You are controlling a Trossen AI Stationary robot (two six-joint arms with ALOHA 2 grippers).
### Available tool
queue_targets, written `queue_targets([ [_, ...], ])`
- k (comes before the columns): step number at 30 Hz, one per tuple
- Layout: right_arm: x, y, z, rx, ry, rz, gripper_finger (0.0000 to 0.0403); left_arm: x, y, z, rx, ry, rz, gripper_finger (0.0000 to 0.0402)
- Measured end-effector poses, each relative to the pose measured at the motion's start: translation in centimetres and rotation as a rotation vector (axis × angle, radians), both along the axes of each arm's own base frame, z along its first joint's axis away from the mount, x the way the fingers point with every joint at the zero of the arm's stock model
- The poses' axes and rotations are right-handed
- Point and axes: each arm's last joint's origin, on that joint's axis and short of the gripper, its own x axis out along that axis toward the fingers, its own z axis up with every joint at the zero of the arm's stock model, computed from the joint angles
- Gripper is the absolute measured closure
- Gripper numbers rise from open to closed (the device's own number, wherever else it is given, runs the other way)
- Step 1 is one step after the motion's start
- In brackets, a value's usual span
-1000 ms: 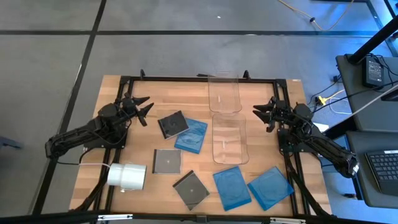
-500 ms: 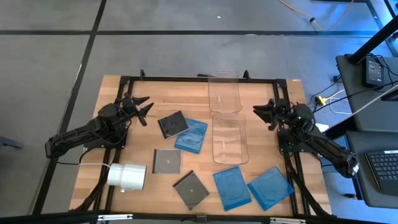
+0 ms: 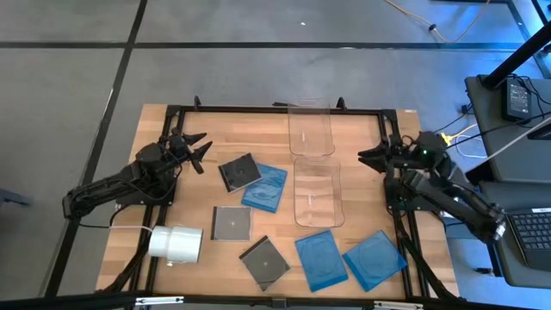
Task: Pick & place jewel cases by type
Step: Put the bottom right blue CD case into the top transparent bin
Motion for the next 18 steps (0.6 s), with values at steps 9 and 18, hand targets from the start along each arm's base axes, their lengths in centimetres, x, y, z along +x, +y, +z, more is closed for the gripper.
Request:
queue_targets([
  [9, -0.2, 0.0, 0.0, 0.498, 0.588, -0.073, 0.0264, 0.0, 0.0, 0.0, 0.0, 0.0, 0.0, 0.0217],
  [18, 1.3, -0.4, -1.5, 0.667, 0.664, 0.192, 0.0264, 0.0, 0.0, 0.0, 0.0, 0.0, 0.0, 0.0217],
])
